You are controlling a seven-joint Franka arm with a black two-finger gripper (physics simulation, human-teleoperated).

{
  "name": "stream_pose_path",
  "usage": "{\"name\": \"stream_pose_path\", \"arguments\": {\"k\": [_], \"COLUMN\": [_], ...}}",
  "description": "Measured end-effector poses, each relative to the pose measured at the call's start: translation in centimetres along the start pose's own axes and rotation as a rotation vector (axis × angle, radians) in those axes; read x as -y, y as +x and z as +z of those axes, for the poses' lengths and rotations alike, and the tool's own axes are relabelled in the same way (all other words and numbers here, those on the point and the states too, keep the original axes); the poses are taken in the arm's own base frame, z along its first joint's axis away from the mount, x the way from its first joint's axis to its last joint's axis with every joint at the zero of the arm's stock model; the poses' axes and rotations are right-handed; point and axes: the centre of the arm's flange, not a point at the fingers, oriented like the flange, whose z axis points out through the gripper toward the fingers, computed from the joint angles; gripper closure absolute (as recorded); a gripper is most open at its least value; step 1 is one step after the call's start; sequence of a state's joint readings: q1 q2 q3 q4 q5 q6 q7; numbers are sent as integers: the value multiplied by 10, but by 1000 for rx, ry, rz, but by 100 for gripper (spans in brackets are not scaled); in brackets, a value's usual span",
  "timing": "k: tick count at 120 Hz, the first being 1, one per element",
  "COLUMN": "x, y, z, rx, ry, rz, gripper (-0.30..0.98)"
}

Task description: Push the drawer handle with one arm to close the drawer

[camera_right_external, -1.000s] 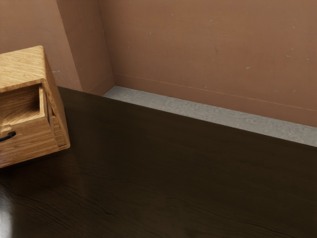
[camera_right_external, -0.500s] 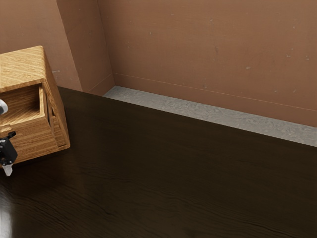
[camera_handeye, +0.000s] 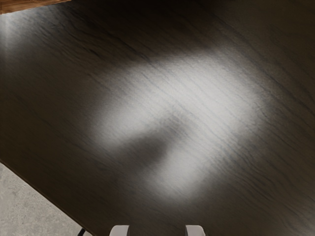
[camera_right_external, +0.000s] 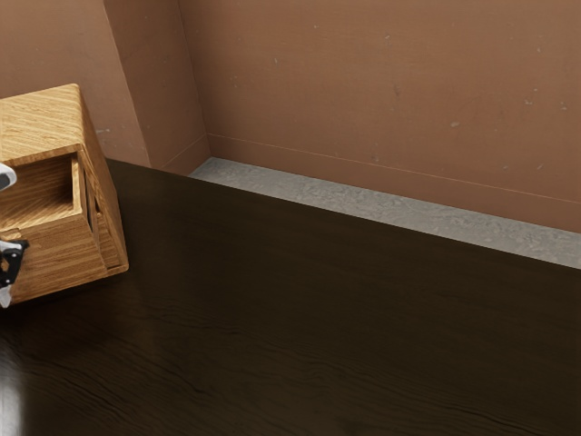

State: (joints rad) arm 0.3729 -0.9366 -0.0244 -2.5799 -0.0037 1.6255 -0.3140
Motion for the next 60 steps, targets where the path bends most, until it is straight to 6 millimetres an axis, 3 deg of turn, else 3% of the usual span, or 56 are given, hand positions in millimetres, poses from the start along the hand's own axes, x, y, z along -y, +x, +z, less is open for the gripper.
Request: {"name": "stream_pose_path", "arguments": {"k": [60], "x": [1], "y": [36], "z": [5], "rx": [3], "ry": [12], "rz": [-39], "gripper": [75]}}
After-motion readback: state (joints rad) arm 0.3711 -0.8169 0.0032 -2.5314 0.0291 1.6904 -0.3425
